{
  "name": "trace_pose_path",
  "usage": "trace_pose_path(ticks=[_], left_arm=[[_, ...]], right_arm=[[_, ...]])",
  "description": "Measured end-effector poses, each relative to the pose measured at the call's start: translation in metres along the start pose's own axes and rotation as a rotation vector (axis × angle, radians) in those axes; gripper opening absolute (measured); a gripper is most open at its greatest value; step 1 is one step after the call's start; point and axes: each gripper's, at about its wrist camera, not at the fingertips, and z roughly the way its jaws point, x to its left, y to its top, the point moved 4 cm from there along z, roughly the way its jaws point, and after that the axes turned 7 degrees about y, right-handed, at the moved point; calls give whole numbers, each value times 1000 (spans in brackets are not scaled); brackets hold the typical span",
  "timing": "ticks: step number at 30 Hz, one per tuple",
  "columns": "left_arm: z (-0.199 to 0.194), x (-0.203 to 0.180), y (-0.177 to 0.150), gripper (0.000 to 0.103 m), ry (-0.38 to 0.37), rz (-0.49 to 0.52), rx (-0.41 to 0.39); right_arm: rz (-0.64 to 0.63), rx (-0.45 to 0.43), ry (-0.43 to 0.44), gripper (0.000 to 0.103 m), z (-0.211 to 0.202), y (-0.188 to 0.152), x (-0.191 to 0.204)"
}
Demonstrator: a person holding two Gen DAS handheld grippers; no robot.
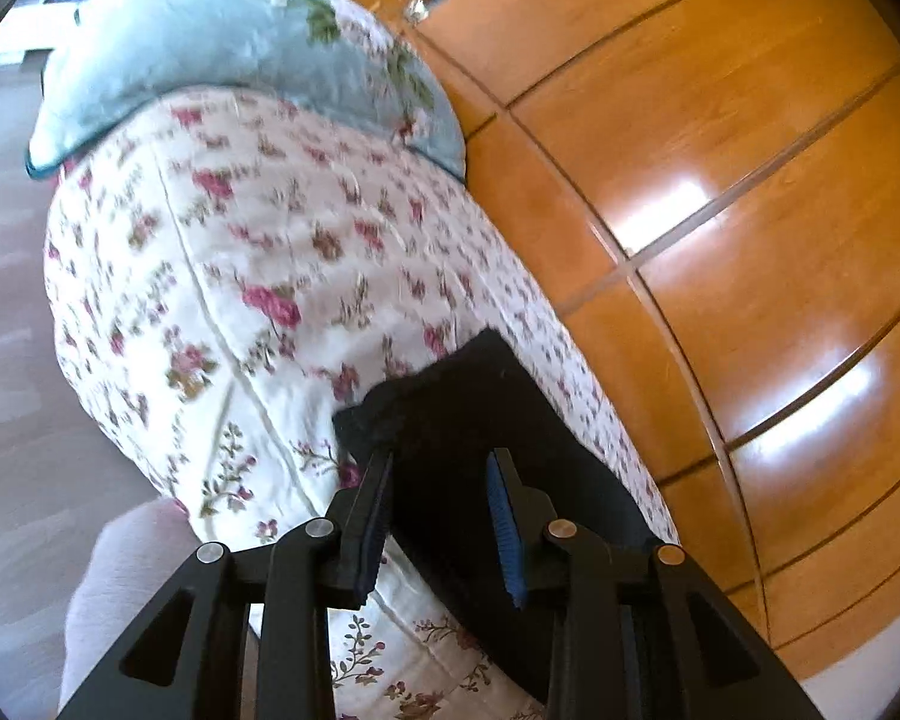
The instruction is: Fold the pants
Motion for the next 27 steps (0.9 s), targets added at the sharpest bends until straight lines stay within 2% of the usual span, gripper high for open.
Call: trace_pose_path(ticks=[4,7,9,13,15,18,21,24,26,27], left_arm=[[-13,-20,0,30,3,84,-45],[-11,-41,-6,30,-20,151,-34],[-6,-57,-14,30,-36,213,-4],[12,-91,-38,30,-79,316,81],[25,-109,-57,30,-111,374,150],[45,-138,-87,30,-141,476,237],[62,-161,-113,30,-163,552,293],[72,-178,-132,30,-164,610,325],[79,-185,-137,30,-153,635,338],[82,-187,-137,30,-155,640,339]], right_arm=[[167,-54,-27,36,14,38,-44],[237,-73,-38,10,15,54,-61],[197,-97,-22,10,6,59,-52],[-23,-168,-76,10,-36,54,-18],[-68,-167,-115,10,-46,46,-18],[-18,-108,-185,10,-41,38,-47],[67,-59,-185,10,-36,24,-75],[80,-73,-165,11,-41,22,-78],[86,-88,-190,17,-48,24,-76],[85,-121,-222,18,-58,25,-74]])
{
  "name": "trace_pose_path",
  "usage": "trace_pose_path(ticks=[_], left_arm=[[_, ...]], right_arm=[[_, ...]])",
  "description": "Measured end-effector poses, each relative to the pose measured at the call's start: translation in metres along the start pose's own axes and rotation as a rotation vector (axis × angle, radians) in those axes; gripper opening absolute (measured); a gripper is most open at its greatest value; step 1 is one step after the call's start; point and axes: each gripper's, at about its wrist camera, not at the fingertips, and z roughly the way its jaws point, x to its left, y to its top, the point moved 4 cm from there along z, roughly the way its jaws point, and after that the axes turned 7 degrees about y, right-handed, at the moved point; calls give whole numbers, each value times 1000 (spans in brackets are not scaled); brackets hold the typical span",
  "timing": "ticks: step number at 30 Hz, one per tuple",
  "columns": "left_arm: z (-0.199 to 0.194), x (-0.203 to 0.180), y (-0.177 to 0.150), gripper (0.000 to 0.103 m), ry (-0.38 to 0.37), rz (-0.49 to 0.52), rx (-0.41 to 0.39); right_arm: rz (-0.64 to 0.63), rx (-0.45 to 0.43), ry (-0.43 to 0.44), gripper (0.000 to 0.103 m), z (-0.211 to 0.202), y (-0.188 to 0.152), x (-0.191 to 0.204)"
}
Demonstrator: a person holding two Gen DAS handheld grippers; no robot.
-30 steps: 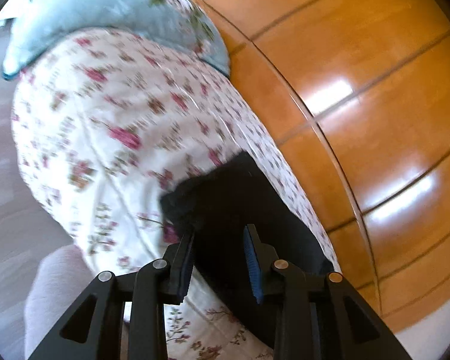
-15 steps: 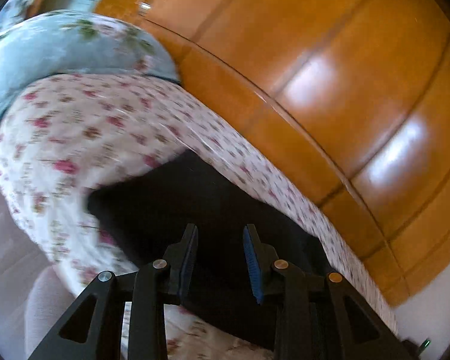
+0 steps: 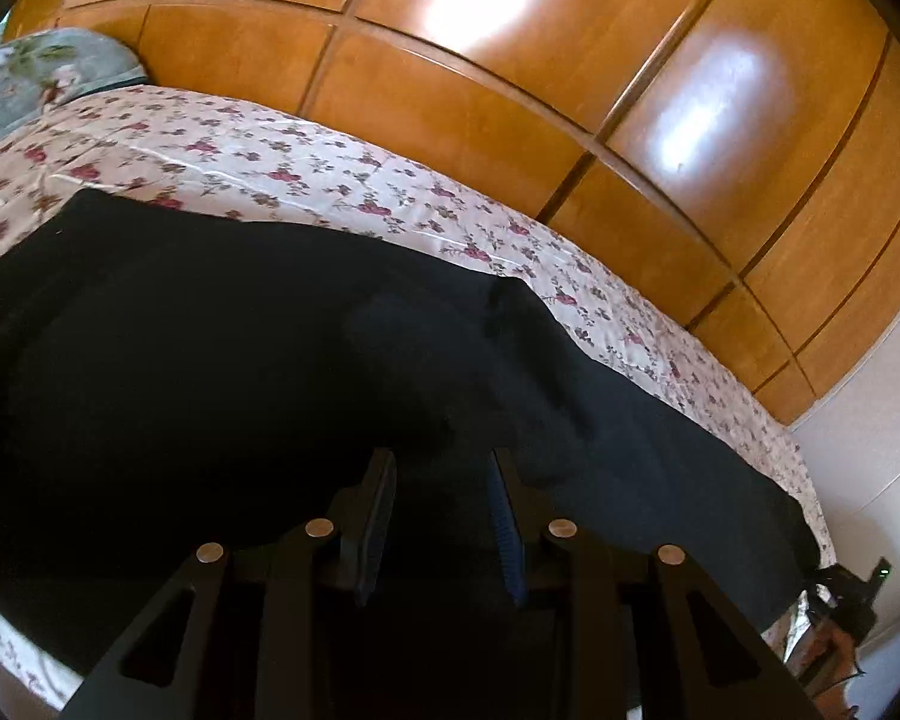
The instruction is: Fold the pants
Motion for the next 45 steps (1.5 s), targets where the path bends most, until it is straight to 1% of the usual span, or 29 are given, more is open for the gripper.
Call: trace_pose_path(ticks=[2,3,4,5,7,8,10,12,14,15,16,18,19,21,23,25,28,29,30,31,32,33,34,35,37,39,40,42,45], left_arm=[[9,-4,7,30,14,17,7],[11,-3,11,30,21,20,0],[13,-3,16,31,25,25,-13],[18,-4,24,31,39,35,-18],[27,-6,34,31,48,46,-21],[32,-6,40,32,51,51,-22],[41,-9,46,32,66,70,-18],[50,-8,47,32,63,75,-14],[58,-3,41,32,74,58,9],[57,-1,38,32,69,49,7],[52,0,34,32,65,43,-4],[43,1,27,32,64,49,-10],[39,1,23,32,61,55,-11],[32,4,17,32,65,61,-9],[26,8,13,33,54,49,-12],[25,11,12,33,45,43,-13],[25,11,13,34,40,32,-3],[25,11,16,35,29,14,4],[26,12,18,41,14,-3,9],[27,11,19,45,4,-16,15],[30,11,22,46,-7,-35,30],[32,11,24,46,-8,-47,40],[35,11,28,47,-6,-58,47],[38,12,32,47,0,-67,52],[49,15,40,47,23,-71,62],[61,13,43,47,49,-35,70],[64,11,43,47,59,-1,50],[68,8,40,47,77,47,24],[65,4,36,48,110,85,2]], right_arm=[[-26,-83,-62,20,-18,5,5],[-63,-138,-100,21,-31,8,13],[-100,-176,-110,23,-41,8,24],[-139,-196,-96,23,-47,7,35],[-243,-179,-30,23,-49,-2,66],[-304,-131,22,23,-43,-11,87],[-412,5,153,23,-21,-40,131],[-504,145,287,23,2,-78,176],[-588,265,364,23,24,-117,215],[-623,313,393,23,32,-134,231],[-672,383,440,24,45,-157,256],[-751,451,498,28,61,-190,293],[-779,474,524,32,67,-206,307],[-813,527,583,33,84,-229,338],[-827,586,615,33,102,-249,363],[-844,630,605,33,131,-267,388],[-854,706,586,33,160,-287,409],[-857,747,582,33,169,-294,414],[-868,794,579,33,176,-302,416],[-894,825,551,31,186,-312,416],[-917,831,526,24,193,-319,416],[-919,835,540,20,198,-322,419],[-919,821,548,13,200,-321,422],[-921,798,546,11,203,-319,426],[-912,770,528,10,212,-318,434],[-929,773,502,9,223,-325,434],[-933,759,513,9,227,-330,432],[-885,763,523,9,230,-323,427],[-814,780,562,9,228,-312,425]])
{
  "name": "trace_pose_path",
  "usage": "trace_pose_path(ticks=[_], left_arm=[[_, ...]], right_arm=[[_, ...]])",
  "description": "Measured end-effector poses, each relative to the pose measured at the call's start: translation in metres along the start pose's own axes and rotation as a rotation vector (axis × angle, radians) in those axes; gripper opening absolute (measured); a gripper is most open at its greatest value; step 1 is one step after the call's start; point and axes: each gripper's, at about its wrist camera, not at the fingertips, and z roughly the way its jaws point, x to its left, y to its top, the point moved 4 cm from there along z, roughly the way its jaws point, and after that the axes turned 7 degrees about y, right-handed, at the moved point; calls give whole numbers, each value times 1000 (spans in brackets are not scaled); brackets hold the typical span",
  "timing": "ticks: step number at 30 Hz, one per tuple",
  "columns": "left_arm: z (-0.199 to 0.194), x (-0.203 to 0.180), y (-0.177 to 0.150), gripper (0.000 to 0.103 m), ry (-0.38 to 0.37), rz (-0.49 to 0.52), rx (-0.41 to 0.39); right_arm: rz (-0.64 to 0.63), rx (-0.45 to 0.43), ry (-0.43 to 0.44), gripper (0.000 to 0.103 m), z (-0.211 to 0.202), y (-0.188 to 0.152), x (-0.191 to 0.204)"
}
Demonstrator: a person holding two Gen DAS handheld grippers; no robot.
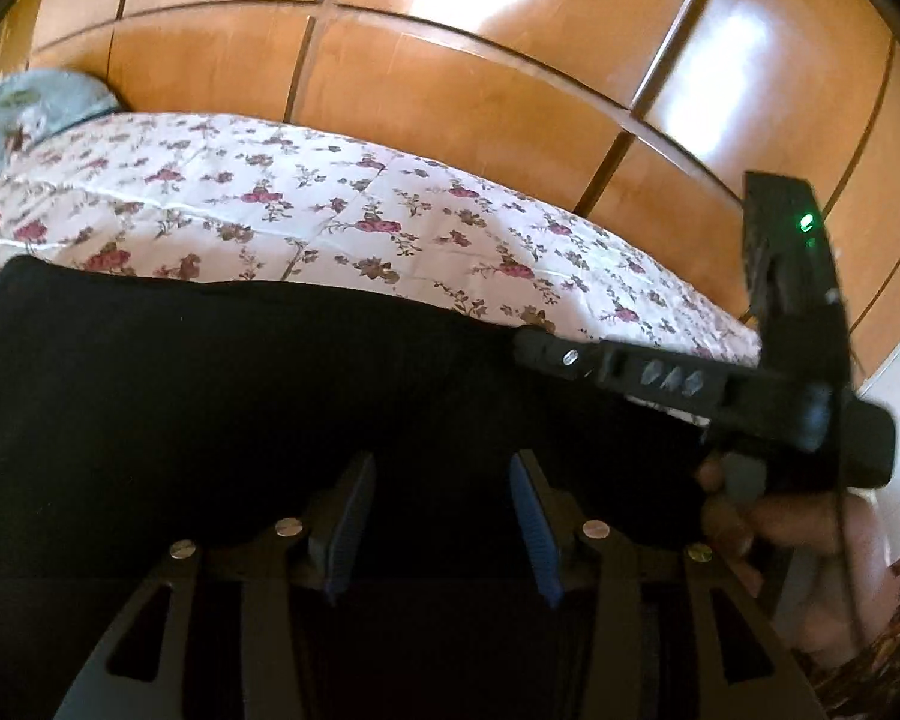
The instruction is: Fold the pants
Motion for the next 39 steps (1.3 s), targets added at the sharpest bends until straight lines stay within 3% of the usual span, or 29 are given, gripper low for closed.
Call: trace_pose_path(ticks=[2,4,7,10,15,18,19,21,27,35,39], left_arm=[[-5,0,0,48,4,15,31],[-10,0,1,48,6,2,73],[-13,-4,7,48,9,-14,134],[-8,-17,14,47,-7,-10,162],[16,-61,18,42,-6,164,178],[32,-80,22,39,54,275,121],[39,-82,25,39,66,286,110],[47,-84,31,38,68,280,100],[62,-79,39,43,38,249,63],[41,-68,37,43,-26,160,46],[14,-57,24,43,-50,89,24]], right_arm=[[61,-67,18,20,-23,0,-4],[72,-162,-34,32,-58,-6,-6],[29,-225,-136,32,-103,-23,-5],[13,-232,-193,31,-136,-45,-10],[-64,-176,-290,26,-161,-80,-22],[-40,-144,-345,23,-163,-91,-44],[-17,-144,-348,18,-162,-92,-52],[14,-156,-349,12,-162,-92,-61],[3,-214,-392,9,-156,-93,-74],[60,-264,-299,9,-166,-95,-78],[89,-337,-326,22,-194,-102,-70]])
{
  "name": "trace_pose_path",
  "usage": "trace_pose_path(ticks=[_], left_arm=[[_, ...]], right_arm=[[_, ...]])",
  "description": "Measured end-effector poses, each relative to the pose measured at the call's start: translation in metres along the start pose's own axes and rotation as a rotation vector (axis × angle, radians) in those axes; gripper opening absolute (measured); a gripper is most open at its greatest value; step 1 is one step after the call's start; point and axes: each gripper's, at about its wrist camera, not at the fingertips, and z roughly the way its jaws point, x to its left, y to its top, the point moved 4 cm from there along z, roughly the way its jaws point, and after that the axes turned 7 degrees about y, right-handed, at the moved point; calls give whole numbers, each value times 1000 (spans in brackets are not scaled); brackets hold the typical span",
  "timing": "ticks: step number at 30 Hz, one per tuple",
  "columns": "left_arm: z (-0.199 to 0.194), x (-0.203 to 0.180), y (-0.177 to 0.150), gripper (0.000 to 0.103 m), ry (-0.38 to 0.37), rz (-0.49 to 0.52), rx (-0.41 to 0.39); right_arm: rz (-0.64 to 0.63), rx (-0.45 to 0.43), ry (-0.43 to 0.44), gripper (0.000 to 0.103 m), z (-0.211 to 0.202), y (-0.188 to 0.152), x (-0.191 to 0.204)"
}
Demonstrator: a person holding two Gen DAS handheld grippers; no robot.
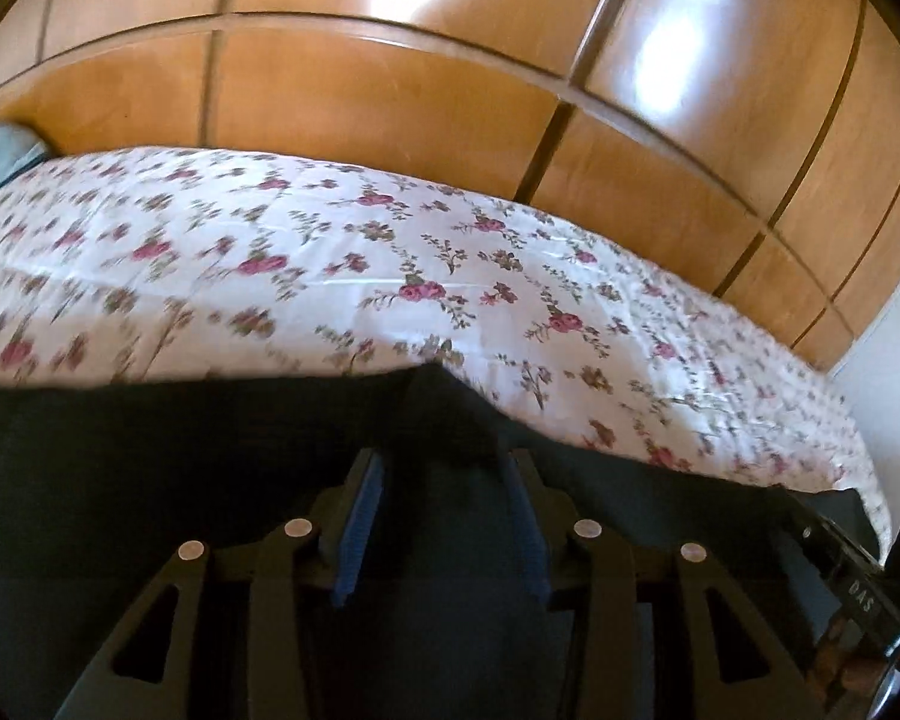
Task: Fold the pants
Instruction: 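Open both grippers and smooth the folded pants flat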
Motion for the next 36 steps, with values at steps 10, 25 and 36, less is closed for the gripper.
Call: trace_pose_path(ticks=[10,25,36], left_arm=[[-16,7,-38,44,26,37,-51],[-17,9,-42,44,3,14,-75],[-17,11,-42,44,-13,2,-74]], right_arm=[[184,-57,-163,31,-84,-34,-67],[809,-427,-287,31,-243,-103,-233],[874,-495,-239,8,-244,-103,-239]])
